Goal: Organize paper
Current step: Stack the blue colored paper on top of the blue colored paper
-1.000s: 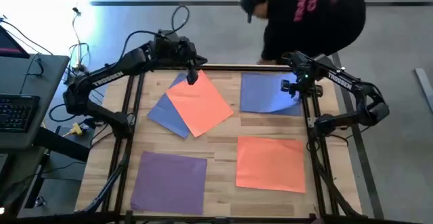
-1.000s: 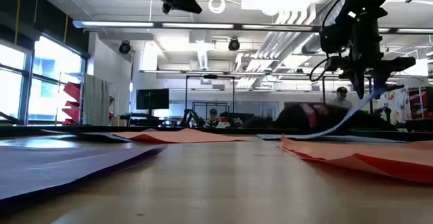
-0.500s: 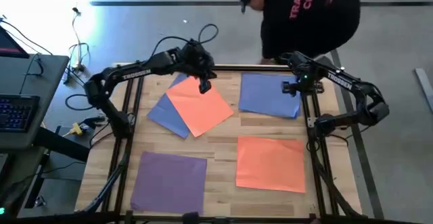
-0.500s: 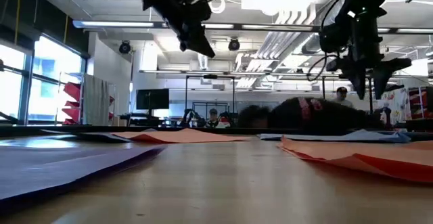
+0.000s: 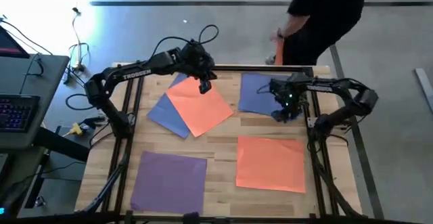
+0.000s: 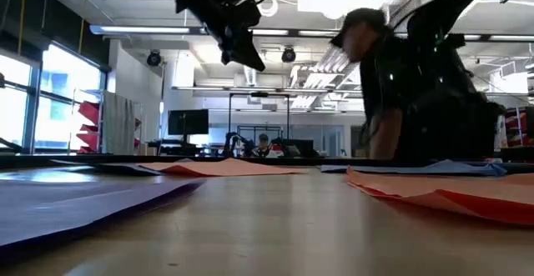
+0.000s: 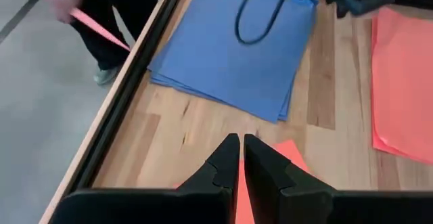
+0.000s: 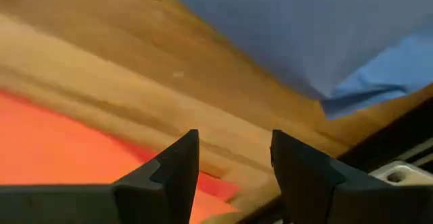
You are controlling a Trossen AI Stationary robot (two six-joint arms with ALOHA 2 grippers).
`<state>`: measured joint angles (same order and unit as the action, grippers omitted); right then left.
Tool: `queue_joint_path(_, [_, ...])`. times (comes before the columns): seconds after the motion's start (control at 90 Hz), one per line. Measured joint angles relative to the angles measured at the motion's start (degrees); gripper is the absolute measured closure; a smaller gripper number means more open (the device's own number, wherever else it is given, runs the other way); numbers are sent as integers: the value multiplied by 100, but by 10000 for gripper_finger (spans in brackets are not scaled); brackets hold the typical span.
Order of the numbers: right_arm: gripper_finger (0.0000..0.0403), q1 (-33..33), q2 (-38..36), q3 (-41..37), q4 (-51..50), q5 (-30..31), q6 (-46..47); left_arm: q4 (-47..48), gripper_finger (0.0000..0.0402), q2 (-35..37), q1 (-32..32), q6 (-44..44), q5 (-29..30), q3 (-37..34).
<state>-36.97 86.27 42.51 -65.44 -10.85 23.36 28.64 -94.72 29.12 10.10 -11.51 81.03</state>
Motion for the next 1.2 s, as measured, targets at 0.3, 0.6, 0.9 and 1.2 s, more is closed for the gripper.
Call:
queue_joint_path(0.3, [238,-17,209,-106,-38,1370,520,13,402,0,0,-246,2,0])
queue_joint_path(0.6, [238,119,-23,-85,-112,726,96,23,402,0,0,-257,4,2])
queue_joint_path(0.9, [300,-40,77,-529,712,425,368,22,402,0,-2,-250,13,2])
queue_joint_path(1.2, [361,-236,106,-471,332,1565,514,22,402,0,-2,-254,11,2])
